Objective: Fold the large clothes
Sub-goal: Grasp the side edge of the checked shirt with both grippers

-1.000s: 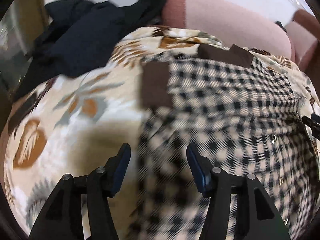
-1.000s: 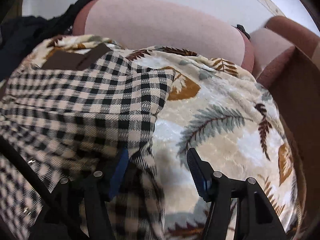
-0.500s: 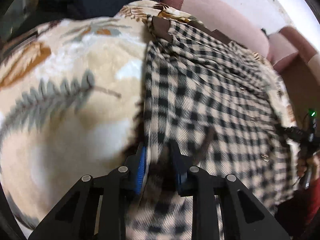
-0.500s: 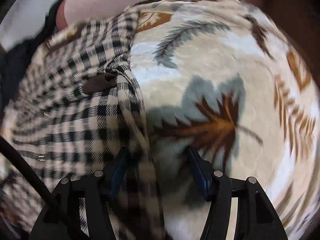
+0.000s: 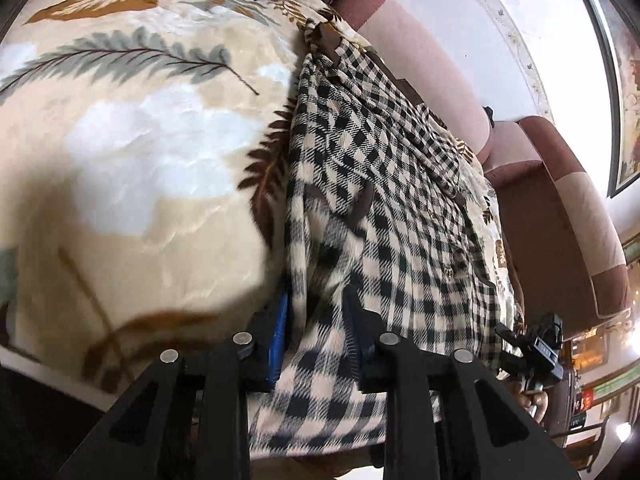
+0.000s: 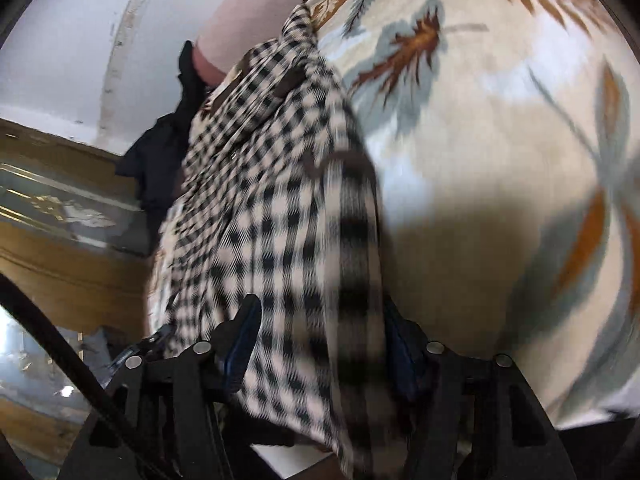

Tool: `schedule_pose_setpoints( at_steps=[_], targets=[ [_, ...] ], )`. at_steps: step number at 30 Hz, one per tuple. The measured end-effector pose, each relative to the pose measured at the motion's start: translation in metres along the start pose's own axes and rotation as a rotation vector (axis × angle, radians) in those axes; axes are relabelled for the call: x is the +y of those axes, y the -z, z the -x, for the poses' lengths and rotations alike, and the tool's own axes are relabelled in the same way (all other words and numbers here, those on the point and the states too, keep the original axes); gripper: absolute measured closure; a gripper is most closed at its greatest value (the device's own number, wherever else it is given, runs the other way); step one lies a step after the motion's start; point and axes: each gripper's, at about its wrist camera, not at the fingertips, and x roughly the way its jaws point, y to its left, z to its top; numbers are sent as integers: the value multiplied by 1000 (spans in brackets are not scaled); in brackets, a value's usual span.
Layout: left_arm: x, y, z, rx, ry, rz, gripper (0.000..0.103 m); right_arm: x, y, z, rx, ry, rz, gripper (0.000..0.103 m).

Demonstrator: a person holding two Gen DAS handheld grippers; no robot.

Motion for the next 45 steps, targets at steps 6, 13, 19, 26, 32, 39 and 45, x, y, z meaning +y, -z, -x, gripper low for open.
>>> schedule_pose_setpoints(
  at_steps=[6, 13, 19, 26, 32, 39, 45],
  targets=[
    [14, 5, 10, -25, 61, 55, 55, 7, 23, -3, -14, -31, 28, 42],
    [15, 4, 5, -27, 98, 63, 41, 2, 24, -3, -28, -64, 2, 42],
    [12, 11, -1, -5, 26, 11, 95, 6, 34, -8, -3, -67, 19, 55],
    [12, 23, 3, -44, 105, 41, 56, 7, 38, -6, -18, -53, 18, 56],
    [-18, 32, -2, -67, -20, -89, 48, 15, 46, -6, -56, -4, 36, 56],
    [-30, 27, -2, -40, -196, -144, 96, 26, 48, -5, -74, 121, 69, 90],
    [-34, 37, 28, -82, -149, -123, 97, 28, 57, 15, -82, 82, 65, 94]
  ],
)
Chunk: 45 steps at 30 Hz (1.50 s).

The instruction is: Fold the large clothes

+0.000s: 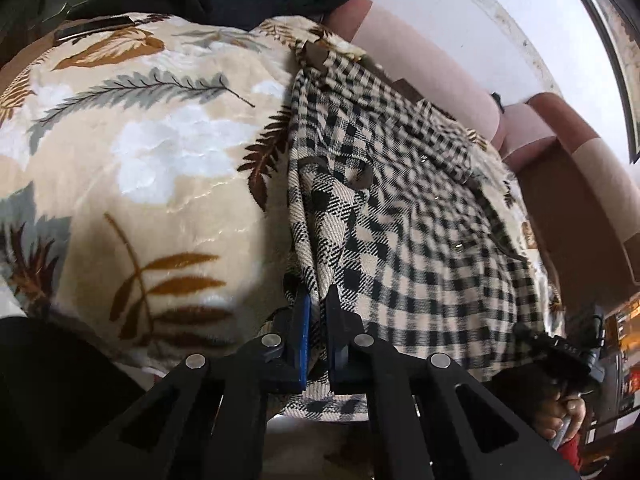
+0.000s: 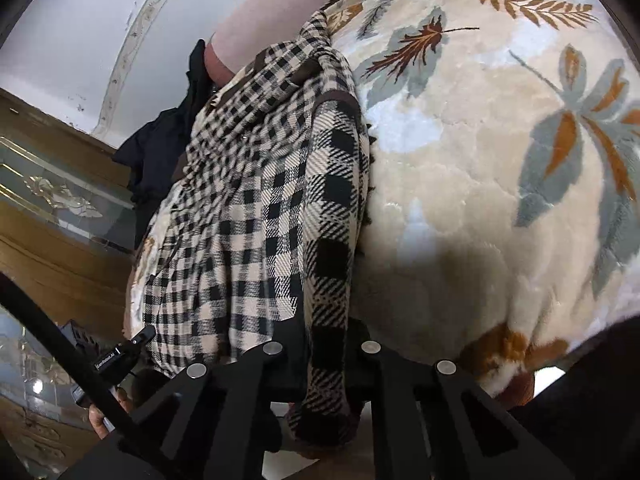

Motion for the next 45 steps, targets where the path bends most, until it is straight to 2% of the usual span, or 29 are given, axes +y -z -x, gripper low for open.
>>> schedule_pose_setpoints(
  at_steps=[5, 13, 19, 24, 30, 38, 42, 45],
  targets=[
    [-1, 12, 17, 11, 32, -17, 97, 1, 14, 13, 13, -14, 9, 95],
    [9, 26, 20, 48, 50, 9, 97, -8, 33, 22, 49, -33, -16, 95],
    [10, 10, 20, 59, 93, 40, 97, 8, 12, 23, 49, -48, 37, 95],
    [2, -30, 16, 47, 117, 55, 97, 36, -27, 23, 18, -62, 120, 95],
    [-19, -95, 2, -15, 127, 22, 97, 73, -92, 2, -47, -34, 193, 95],
    [-39, -193, -54, -58, 82, 37, 97, 95, -193, -50, -123, 33, 181, 94],
    [-36, -238, -84, -98, 56, 78, 97, 98, -236, -79, -154, 93, 178, 94],
    [-27, -266, -117, -89, 40, 114, 97, 90, -262, -105, -150, 147, 165, 94]
  ],
)
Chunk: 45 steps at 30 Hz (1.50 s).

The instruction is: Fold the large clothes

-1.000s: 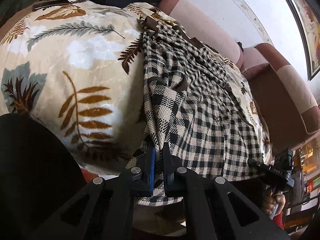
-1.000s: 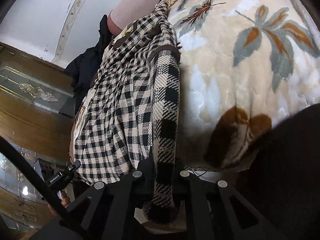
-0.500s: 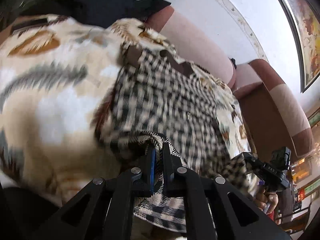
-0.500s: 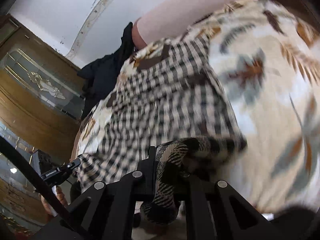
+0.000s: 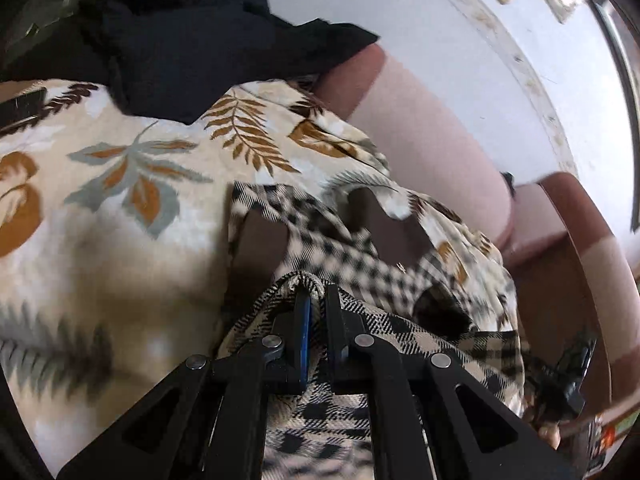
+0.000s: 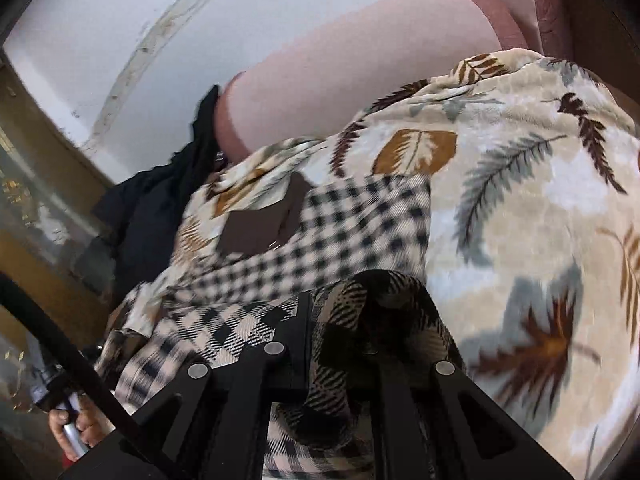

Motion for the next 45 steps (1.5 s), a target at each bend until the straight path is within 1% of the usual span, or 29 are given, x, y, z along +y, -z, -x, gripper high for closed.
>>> schedule_pose_setpoints(
  at_steps=[3, 5, 7, 9, 10, 12, 13, 14, 16, 17, 19, 21, 22, 25, 28, 29, 32, 35, 37, 40, 42, 45],
  targets=[
    [11, -12, -31, 26, -11, 29, 97, -13, -9, -30, 24, 34, -23, 94],
    [19, -15, -46, 39, -4, 49, 96, -23, -11, -44, 40, 33, -45, 92],
    [24, -17, -54, 48, 16, 71, 96, -34, -12, -54, 55, 24, -78, 92],
    [24, -22, -57, 47, 45, 80, 96, -41, -16, -64, 74, 3, -111, 90],
    [24, -25, -56, 36, 71, 85, 93, -46, -21, -68, 76, -22, -138, 88],
    [24, -31, -52, 20, 124, 93, 86, -52, -28, -72, 64, -84, -189, 78],
    [24, -35, -49, 2, 154, 101, 72, -56, -30, -73, 53, -121, -215, 63],
    [26, -38, -44, -33, 173, 115, 48, -60, -33, -75, 35, -158, -247, 48],
    [35, -43, -30, -135, 178, 170, 26, -62, -34, -76, 10, -187, -279, 39],
    [42, -46, -26, -165, 197, 211, 25, -61, -36, -76, -1, -189, -278, 36],
    [51, -51, -28, -144, 231, 266, 25, -58, -38, -75, -21, -185, -265, 32],
    [55, -52, -31, -121, 193, 278, 25, -58, -39, -75, -27, -187, -268, 32],
    [53, -51, -31, -122, 166, 258, 25, -59, -39, -74, -28, -191, -272, 32],
    [38, -50, -33, -108, 88, 165, 25, -55, -40, -69, -40, -178, -255, 32],
    [19, -40, -30, -92, 1, 34, 25, -44, -39, -63, -49, -153, -205, 32],
    [11, -35, -30, -85, -33, -22, 25, -37, -38, -62, -50, -138, -181, 32],
    [0, -21, -27, -64, -90, -124, 25, -17, -33, -63, -44, -96, -89, 32],
    [-4, -5, -31, -9, -146, -189, 25, 8, -22, -72, -8, -71, 19, 32],
    [-3, 4, -38, 30, -208, -234, 25, 29, -10, -79, 17, -40, 116, 32],
    [0, 17, -57, 101, -328, -338, 35, 50, 7, -89, 46, 27, 229, 32],
    [4, 24, -61, 121, -333, -363, 37, 57, 16, -97, 60, 55, 276, 32],
    [5, 28, -59, 117, -347, -388, 37, 58, 20, -116, 103, 90, 331, 32]
  ],
)
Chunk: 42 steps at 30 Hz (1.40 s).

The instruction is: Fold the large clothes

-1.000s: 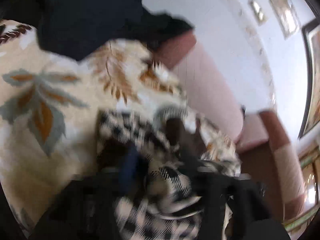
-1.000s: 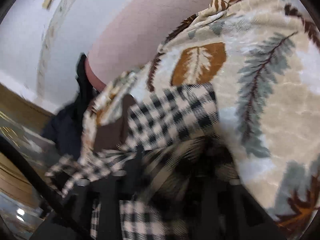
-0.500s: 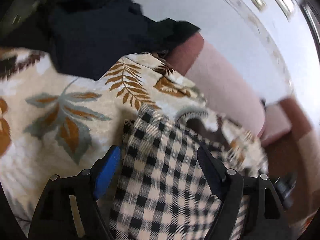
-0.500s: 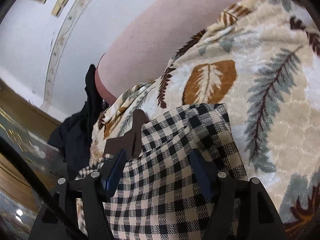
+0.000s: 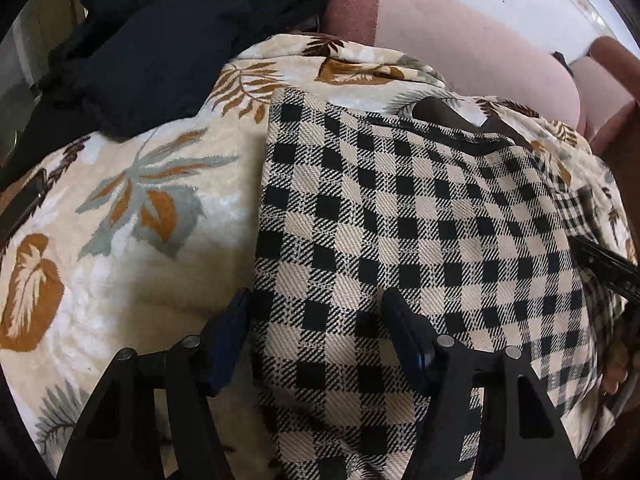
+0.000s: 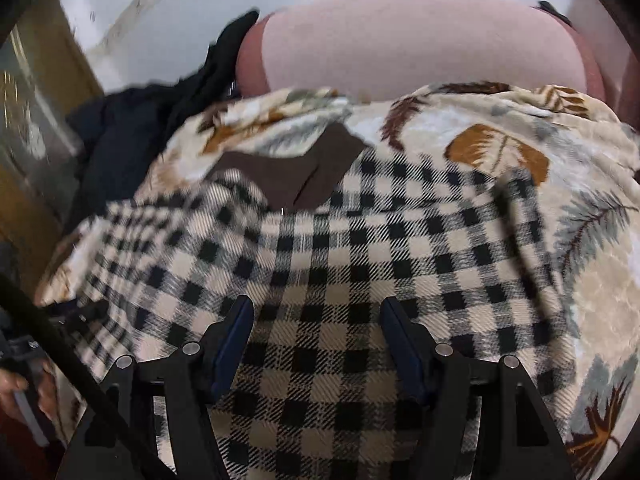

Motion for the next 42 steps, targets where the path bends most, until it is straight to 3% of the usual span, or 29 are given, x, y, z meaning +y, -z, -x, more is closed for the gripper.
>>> schedule_pose_setpoints(
  at_steps=[3, 6, 8, 10, 13, 19, 24, 26, 32, 34, 39, 40, 41, 42],
  targets=[
    [2, 3, 2, -8, -36, -11, 37, -8, -4, -14, 11, 69, 13, 34],
    [4, 5, 1, -10, -64, -17, 37, -24, -9, -26, 10, 412, 40, 35],
    [7, 5, -1, -4, -53, -6, 37, -42, -13, -28, -6, 592, 18, 35],
    [8, 4, -3, -2, -49, 1, 36, -60, -15, -24, -3, 630, -54, 35],
    [8, 3, -5, -5, -54, 0, 36, -78, -19, -18, -9, 773, -93, 29],
    [14, 0, 0, -12, -48, 29, 37, -100, -22, 7, -50, 591, -234, 28],
    [37, 0, 27, -77, -35, 117, 40, -71, -13, 40, -103, 368, -247, 28],
    [48, 5, 39, -93, 9, 150, 40, -60, -6, 53, -100, 303, -223, 28],
    [58, 42, 58, -74, 248, 145, 40, -52, 30, 84, -58, 228, -152, 28],
    [53, 55, 57, -49, 267, 110, 40, -60, 45, 94, -49, 217, -165, 28],
    [34, 79, 35, 33, 232, 26, 41, -91, 79, 110, -11, 152, -244, 28],
    [29, 80, 35, 21, 212, 6, 50, -94, 83, 110, -1, 137, -255, 28],
    [23, 79, 34, 24, 208, -21, 80, -95, 91, 108, 15, 119, -264, 28],
    [20, 79, 34, 40, 229, -26, 93, -94, 95, 106, 26, 109, -267, 28]
  ],
)
